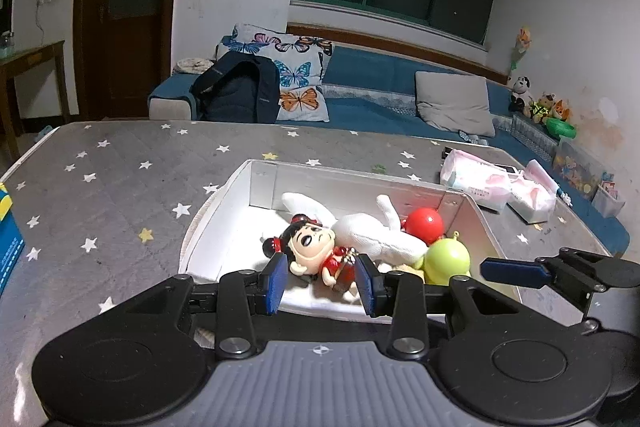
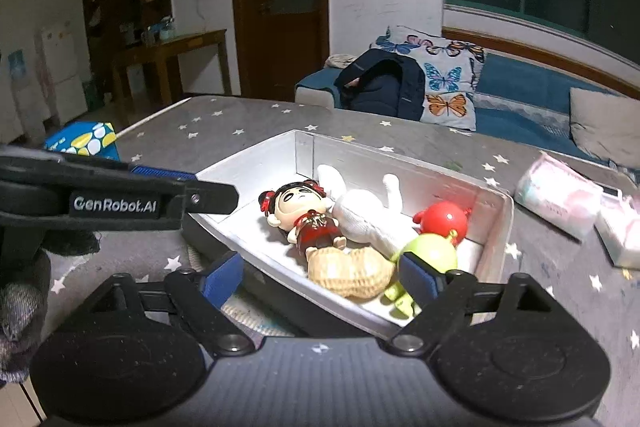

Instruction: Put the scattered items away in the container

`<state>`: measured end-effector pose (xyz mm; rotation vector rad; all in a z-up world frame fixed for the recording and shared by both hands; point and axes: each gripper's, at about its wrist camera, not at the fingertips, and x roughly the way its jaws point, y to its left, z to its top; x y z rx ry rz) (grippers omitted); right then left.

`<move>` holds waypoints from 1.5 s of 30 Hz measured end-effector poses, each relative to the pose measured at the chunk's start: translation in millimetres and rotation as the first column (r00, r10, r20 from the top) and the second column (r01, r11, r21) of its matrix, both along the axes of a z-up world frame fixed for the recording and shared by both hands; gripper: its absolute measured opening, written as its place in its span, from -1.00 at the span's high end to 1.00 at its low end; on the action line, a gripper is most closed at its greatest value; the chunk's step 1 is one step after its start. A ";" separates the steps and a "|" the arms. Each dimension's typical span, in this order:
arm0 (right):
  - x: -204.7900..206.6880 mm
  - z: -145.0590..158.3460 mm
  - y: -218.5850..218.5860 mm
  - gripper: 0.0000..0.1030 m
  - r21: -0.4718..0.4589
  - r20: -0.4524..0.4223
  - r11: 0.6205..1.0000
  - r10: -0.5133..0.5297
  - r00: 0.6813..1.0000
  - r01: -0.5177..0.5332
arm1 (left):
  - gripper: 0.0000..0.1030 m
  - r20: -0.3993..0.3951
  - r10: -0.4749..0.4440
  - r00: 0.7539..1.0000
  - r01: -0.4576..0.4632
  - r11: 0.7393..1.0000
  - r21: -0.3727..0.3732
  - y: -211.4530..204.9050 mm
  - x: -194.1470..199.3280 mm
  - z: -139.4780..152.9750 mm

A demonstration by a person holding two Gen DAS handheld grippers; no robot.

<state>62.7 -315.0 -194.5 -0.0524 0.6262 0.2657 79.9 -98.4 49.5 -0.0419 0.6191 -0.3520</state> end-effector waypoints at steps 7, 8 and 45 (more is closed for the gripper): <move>-26.3 0.1 -3.4 -0.83 0.017 0.015 0.999 -0.044 0.999 0.044 | 0.24 -0.007 0.005 1.000 -0.005 1.000 0.003 3.0 -19.2 -3.5; -29.4 0.2 -4.2 -0.85 0.023 0.015 0.998 -0.052 0.999 0.051 | 0.24 -0.008 0.005 1.000 -0.005 1.000 0.004 3.4 -21.9 -4.4; -55.7 -30.6 3.5 -1.00 -0.002 -0.061 0.980 -0.197 0.979 0.197 | 0.23 -0.011 0.091 0.996 -0.089 0.987 0.135 10.6 -70.4 -27.0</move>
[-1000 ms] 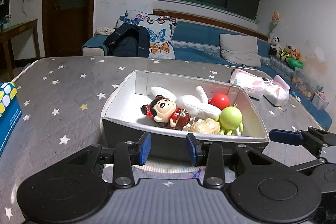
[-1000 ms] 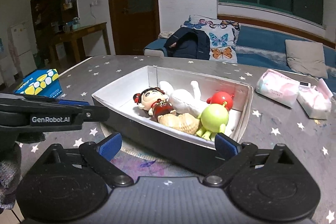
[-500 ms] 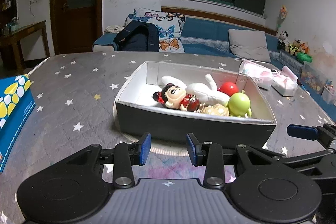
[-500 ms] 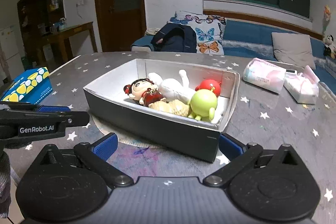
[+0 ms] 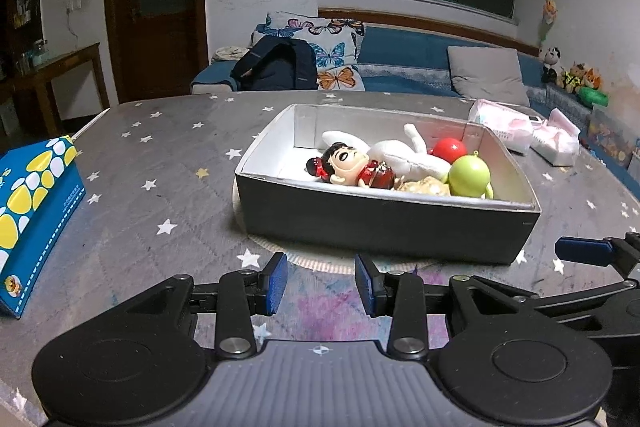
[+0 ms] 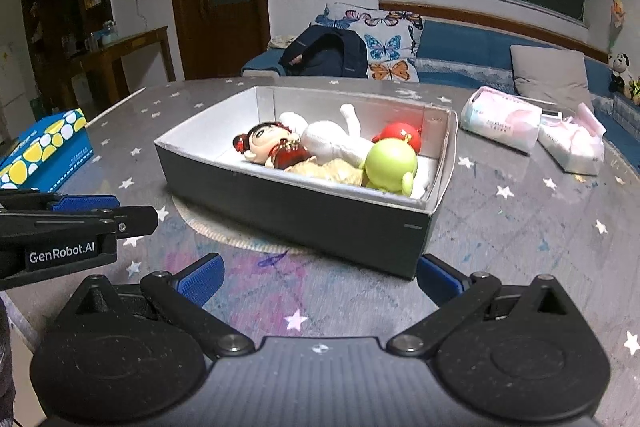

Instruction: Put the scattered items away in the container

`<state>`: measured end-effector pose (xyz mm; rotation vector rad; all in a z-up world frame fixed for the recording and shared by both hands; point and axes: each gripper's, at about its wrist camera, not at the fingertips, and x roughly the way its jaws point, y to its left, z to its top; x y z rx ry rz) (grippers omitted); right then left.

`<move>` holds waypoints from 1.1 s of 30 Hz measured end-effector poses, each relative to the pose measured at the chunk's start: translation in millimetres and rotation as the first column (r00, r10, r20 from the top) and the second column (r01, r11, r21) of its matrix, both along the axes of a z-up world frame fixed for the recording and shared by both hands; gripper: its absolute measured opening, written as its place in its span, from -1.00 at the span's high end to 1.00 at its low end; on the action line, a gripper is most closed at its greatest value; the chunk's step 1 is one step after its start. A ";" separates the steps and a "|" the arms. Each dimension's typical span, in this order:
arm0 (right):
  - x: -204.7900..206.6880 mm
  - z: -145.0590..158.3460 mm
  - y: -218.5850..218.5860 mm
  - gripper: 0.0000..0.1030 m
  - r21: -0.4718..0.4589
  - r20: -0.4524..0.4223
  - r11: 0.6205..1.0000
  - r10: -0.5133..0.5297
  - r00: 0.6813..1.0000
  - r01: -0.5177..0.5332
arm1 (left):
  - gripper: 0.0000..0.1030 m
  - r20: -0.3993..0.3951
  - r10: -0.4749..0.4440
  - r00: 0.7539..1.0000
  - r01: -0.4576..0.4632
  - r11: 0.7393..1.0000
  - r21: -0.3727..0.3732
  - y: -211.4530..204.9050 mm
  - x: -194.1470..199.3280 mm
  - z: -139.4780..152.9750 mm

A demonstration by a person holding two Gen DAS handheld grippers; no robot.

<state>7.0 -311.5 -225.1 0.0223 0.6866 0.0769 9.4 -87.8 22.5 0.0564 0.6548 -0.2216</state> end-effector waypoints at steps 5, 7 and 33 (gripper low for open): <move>0.5 -4.2 -1.6 -1.00 0.008 -0.014 1.000 -0.014 1.000 0.014 | 0.23 -0.010 0.010 1.000 -0.009 1.000 0.018 -1.1 0.4 -5.7; 0.8 -5.0 -2.7 -1.00 0.013 -0.017 1.000 -0.023 1.000 0.023 | 0.24 -0.014 0.011 1.000 -0.011 1.000 0.021 -1.7 0.3 -7.3; 12.5 -18.2 -2.2 -1.00 0.045 -0.066 0.998 -0.041 0.997 0.044 | 0.24 -0.020 0.045 0.999 -0.044 0.998 0.053 -4.2 9.3 -15.0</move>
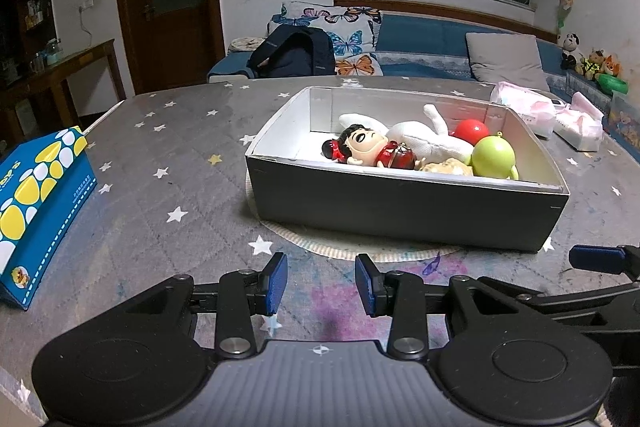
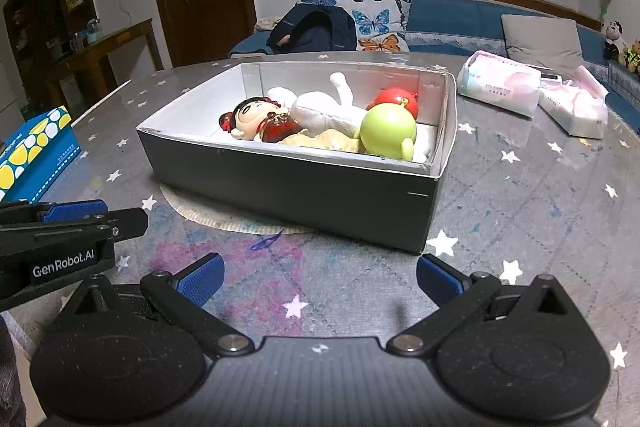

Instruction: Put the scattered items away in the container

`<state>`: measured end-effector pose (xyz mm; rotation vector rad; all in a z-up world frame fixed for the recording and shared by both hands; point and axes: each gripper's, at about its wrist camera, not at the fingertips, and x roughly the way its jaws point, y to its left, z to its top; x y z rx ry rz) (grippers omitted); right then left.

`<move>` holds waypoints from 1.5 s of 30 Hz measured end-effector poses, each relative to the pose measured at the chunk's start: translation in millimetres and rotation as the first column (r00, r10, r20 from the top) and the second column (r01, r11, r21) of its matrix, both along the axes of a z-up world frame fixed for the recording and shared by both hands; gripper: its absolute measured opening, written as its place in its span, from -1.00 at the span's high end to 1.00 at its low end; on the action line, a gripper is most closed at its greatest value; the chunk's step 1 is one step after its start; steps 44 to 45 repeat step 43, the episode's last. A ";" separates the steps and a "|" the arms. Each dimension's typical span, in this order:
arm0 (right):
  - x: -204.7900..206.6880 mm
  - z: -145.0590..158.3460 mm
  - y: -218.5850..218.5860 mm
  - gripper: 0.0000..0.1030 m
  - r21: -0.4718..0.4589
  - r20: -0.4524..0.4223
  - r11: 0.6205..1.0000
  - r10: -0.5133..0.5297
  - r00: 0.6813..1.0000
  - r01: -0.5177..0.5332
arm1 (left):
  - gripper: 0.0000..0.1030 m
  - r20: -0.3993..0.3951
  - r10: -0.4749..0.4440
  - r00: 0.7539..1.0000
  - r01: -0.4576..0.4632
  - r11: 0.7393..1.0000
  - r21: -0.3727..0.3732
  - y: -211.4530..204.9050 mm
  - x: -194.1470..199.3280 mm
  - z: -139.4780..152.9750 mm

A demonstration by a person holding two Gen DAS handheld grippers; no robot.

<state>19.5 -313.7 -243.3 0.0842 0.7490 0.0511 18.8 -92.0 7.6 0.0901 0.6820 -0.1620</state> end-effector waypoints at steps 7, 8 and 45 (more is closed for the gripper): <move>4.1 -4.0 1.1 -1.00 0.004 -0.013 1.000 0.000 1.000 0.000 | 0.23 -0.002 0.007 1.000 -0.006 1.000 0.008 -0.1 4.1 -1.5; 4.6 -4.2 1.0 -1.00 0.004 -0.014 1.000 -0.001 1.000 0.001 | 0.24 -0.003 0.008 1.000 -0.008 1.000 0.009 0.1 5.2 -1.7; 26.7 -16.6 0.8 -1.00 0.009 -0.044 1.000 -0.001 0.999 0.001 | 0.24 0.011 0.001 1.000 -0.001 1.000 0.024 -11.0 30.6 -6.1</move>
